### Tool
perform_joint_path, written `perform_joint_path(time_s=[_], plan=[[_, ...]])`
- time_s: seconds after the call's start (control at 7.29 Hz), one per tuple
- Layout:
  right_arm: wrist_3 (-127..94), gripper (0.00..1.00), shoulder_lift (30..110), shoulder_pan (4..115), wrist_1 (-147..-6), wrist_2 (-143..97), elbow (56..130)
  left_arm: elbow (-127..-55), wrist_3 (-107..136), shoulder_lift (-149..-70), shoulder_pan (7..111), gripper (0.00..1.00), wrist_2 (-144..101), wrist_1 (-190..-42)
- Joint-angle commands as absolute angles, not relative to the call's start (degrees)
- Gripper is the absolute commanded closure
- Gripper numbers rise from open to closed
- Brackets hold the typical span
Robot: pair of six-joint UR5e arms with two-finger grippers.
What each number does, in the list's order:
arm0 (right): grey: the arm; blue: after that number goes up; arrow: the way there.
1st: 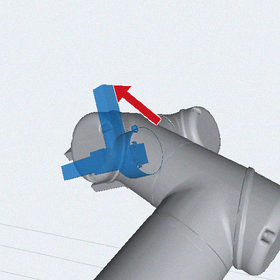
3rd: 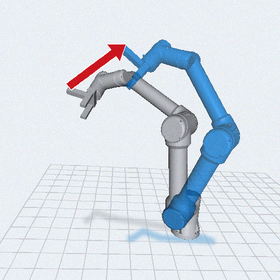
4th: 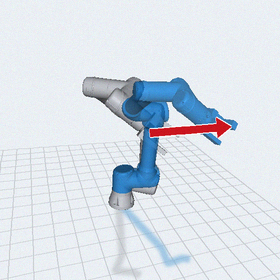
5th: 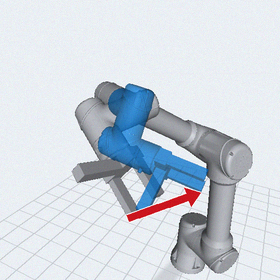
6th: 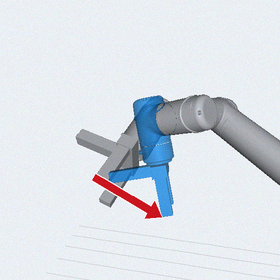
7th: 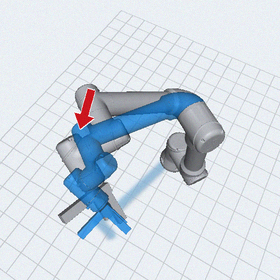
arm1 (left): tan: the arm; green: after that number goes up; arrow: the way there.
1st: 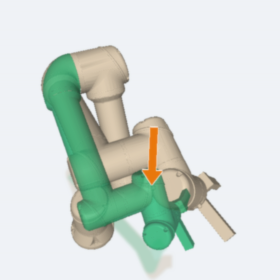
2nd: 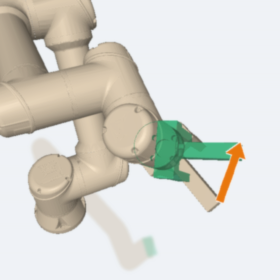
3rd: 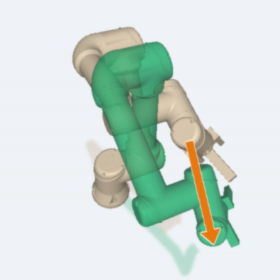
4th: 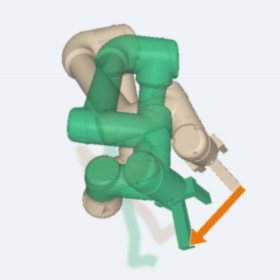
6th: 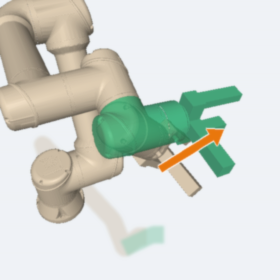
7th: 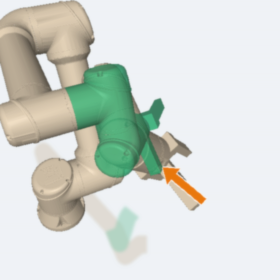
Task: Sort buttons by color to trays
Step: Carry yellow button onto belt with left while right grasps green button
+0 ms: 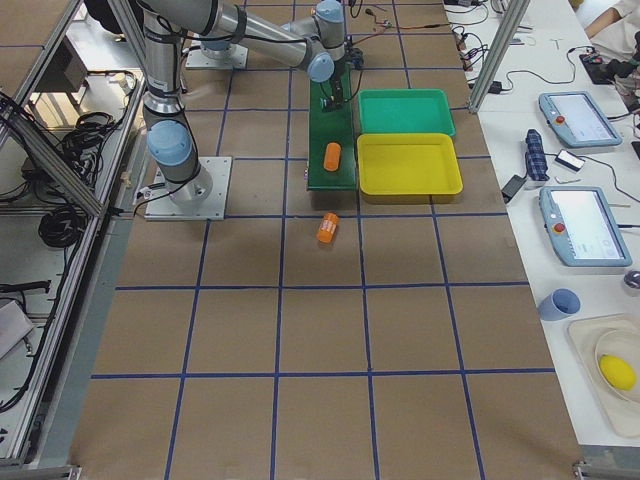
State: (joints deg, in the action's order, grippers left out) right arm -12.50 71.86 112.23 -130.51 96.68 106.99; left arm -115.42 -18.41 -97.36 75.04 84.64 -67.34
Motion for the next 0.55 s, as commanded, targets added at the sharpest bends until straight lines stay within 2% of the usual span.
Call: perform_joint_path(time_s=[0.0, 0.27, 0.41], plan=[[-9.68, 1.00, 71.98, 112.15, -130.52, 99.30, 106.18, -112.44, -17.31, -94.76, 74.62, 0.00, 85.07, -68.37], [-6.43, 1.00, 72.59, 112.15, -130.52, 101.86, 105.21, -102.09, -17.40, -95.79, 71.39, 0.00, 86.48, -76.18], [-6.33, 1.00, 72.86, 112.15, -130.69, 102.21, 105.03, -100.39, -18.10, -96.93, 67.63, 0.00, 86.40, -75.42]])
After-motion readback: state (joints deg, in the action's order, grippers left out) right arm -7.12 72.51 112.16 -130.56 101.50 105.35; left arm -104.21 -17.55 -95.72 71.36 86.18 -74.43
